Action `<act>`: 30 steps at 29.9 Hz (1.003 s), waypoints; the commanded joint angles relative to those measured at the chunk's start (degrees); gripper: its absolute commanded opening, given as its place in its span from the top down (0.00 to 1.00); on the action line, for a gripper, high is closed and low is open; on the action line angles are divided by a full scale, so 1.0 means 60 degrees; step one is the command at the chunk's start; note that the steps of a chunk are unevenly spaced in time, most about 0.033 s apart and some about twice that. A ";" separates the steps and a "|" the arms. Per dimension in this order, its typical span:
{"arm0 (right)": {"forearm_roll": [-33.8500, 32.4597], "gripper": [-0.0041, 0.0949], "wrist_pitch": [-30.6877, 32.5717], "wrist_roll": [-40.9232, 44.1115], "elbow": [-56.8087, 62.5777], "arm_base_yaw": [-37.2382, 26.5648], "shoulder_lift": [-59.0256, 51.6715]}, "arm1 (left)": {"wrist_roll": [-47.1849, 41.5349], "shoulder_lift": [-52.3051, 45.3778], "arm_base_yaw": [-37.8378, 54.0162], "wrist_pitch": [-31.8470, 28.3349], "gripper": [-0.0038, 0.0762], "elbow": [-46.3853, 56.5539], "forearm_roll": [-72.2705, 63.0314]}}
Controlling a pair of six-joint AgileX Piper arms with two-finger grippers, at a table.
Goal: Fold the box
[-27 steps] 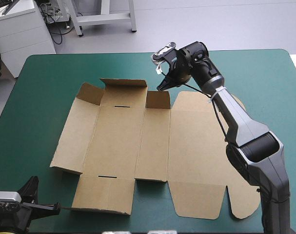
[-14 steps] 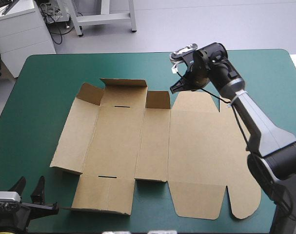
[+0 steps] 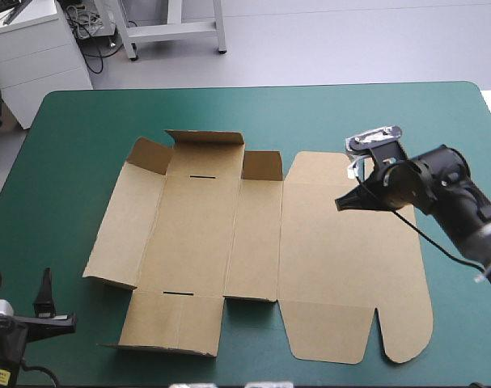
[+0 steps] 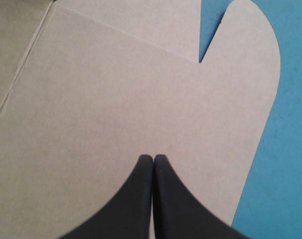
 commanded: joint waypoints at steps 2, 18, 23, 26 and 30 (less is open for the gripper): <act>0.0018 0.98 -0.0479 0.0161 0.0805 -0.0055 -0.1626 | -0.0114 0.1712 -0.0054 -0.0761 0.35 -0.1174 0.0578; 0.0066 0.98 -0.1415 0.0194 0.4532 -0.0055 -0.6557 | 0.0317 0.7796 -0.0054 0.0459 0.35 -0.4290 0.0354; 0.0085 0.98 -0.1344 -0.0053 0.5182 -0.0055 -0.7500 | 0.0668 0.9059 0.0354 0.0634 0.35 -0.4881 -0.0153; 0.0085 0.98 -0.1344 -0.0053 0.5424 -0.0055 -0.7851 | 0.1481 0.9777 0.1125 0.0687 0.35 -0.5138 -0.1727; 0.0085 0.98 -0.1379 -0.0155 0.5560 -0.0055 -0.8035 | 0.3822 1.0727 0.2379 0.1558 0.36 -0.5412 -0.4567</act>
